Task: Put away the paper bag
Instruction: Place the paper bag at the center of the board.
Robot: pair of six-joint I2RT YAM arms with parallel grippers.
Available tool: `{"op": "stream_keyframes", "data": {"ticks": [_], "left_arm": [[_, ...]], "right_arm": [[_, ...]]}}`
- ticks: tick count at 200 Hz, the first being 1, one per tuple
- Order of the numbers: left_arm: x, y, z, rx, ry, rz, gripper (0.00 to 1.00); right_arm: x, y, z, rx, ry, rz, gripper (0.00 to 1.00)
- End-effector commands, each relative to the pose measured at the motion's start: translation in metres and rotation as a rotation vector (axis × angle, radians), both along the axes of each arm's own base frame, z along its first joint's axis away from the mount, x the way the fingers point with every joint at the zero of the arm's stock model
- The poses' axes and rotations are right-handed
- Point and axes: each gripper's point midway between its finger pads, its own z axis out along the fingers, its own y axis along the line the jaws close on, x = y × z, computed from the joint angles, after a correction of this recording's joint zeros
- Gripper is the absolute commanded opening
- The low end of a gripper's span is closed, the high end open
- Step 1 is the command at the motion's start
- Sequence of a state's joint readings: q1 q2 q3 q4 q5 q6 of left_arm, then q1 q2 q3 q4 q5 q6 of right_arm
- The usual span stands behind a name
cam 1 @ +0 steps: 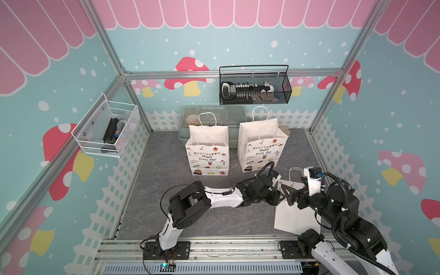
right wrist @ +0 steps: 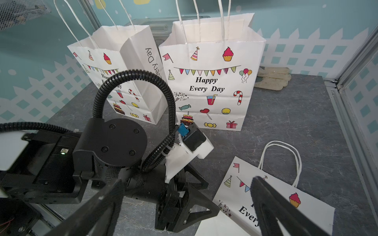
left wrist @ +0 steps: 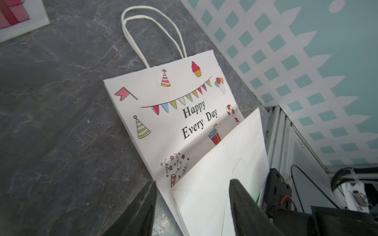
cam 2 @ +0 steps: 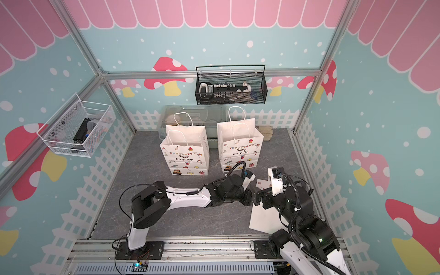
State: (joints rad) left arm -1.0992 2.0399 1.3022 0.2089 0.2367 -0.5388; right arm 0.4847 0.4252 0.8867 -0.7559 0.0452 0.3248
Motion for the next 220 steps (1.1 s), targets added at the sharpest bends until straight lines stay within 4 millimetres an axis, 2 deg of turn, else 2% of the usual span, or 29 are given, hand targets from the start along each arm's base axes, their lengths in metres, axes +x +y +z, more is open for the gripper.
{"op": "stream_keyframes", "data": {"ticks": [1, 28, 97, 118, 172, 200, 220], "left_arm": [[-0.016, -0.013, 0.001, -0.099, 0.038, -0.111, 0.59], [-0.018, -0.018, -0.008, -0.105, 0.044, -0.13, 0.59], [-0.002, -0.012, -0.02, -0.051, -0.032, -0.064, 0.63], [-0.003, -0.016, -0.022, -0.054, -0.029, -0.077, 0.63], [-0.011, -0.023, -0.046, -0.006, 0.037, -0.135, 0.63], [-0.008, -0.021, -0.054, 0.009, 0.045, -0.131, 0.57], [-0.009, -0.02, -0.055, 0.009, 0.052, -0.131, 0.46]], "right_arm": [[-0.003, -0.006, 0.015, 0.01, -0.041, -0.022, 0.99], [-0.005, -0.008, 0.021, 0.024, -0.058, -0.025, 0.99], [-0.006, -0.004, 0.015, 0.031, -0.044, -0.01, 0.99], [-0.006, -0.003, 0.013, 0.034, -0.039, -0.006, 0.99], [-0.006, -0.002, 0.011, 0.037, -0.034, 0.0, 0.99], [-0.005, 0.0, 0.01, 0.043, -0.031, 0.008, 0.99], [-0.006, 0.0, 0.01, 0.042, -0.033, 0.007, 0.99]]}}
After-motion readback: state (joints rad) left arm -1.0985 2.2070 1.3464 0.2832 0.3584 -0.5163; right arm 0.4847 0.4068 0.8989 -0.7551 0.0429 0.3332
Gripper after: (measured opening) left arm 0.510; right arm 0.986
